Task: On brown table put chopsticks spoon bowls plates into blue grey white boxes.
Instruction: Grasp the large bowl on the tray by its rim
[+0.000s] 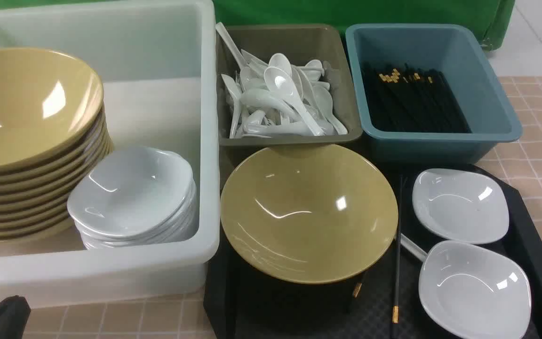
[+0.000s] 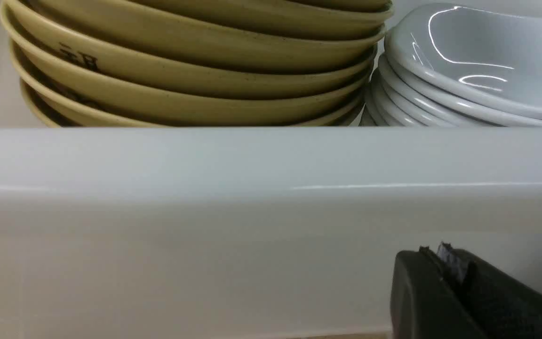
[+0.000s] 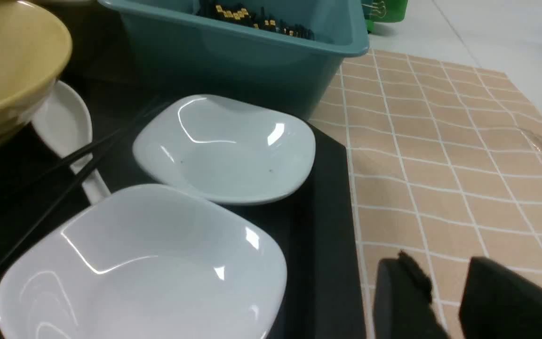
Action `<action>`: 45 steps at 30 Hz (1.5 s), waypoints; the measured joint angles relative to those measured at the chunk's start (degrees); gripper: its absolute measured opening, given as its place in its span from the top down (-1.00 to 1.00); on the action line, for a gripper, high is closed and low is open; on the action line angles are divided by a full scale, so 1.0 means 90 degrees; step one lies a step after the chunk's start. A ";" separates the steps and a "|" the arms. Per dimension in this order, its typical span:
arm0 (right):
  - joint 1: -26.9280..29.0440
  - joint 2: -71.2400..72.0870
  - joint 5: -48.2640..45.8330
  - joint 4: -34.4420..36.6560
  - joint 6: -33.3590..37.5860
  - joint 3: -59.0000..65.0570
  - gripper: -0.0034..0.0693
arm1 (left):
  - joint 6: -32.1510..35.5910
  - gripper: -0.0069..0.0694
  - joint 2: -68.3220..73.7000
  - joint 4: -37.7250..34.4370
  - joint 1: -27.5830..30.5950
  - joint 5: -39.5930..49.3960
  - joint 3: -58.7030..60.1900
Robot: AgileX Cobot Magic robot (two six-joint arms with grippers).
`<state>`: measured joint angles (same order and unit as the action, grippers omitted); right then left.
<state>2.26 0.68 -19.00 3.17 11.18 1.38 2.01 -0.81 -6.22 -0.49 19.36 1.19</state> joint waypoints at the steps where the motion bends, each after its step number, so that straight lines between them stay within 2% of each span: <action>1: 0.0000 0.0000 0.0000 0.0000 0.0000 0.0000 0.26 | 0.0000 0.81 0.0000 0.0000 0.0000 0.0000 0.0000; 29: 0.0000 0.0000 0.0000 0.0000 0.0000 0.0000 0.26 | 0.0013 0.81 0.0000 0.0000 0.0000 0.0000 0.0000; 34: 0.0000 0.0000 0.0096 0.0000 0.0000 0.0007 0.26 | 0.0183 0.81 0.0000 0.0196 0.0000 -0.0230 0.0027; 39: 0.0000 0.0000 0.1338 0.0000 0.0000 0.0037 0.26 | 0.0197 0.81 0.0000 0.0210 0.0000 -0.1228 0.0035; 45: 0.0000 0.0000 0.4303 0.0011 -0.0033 0.0037 0.26 | 0.0218 0.81 0.0000 0.0210 0.0000 -0.3976 0.0035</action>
<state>2.26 0.68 19.73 3.28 10.88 1.71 3.98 -0.81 -4.32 -0.49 -16.42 1.50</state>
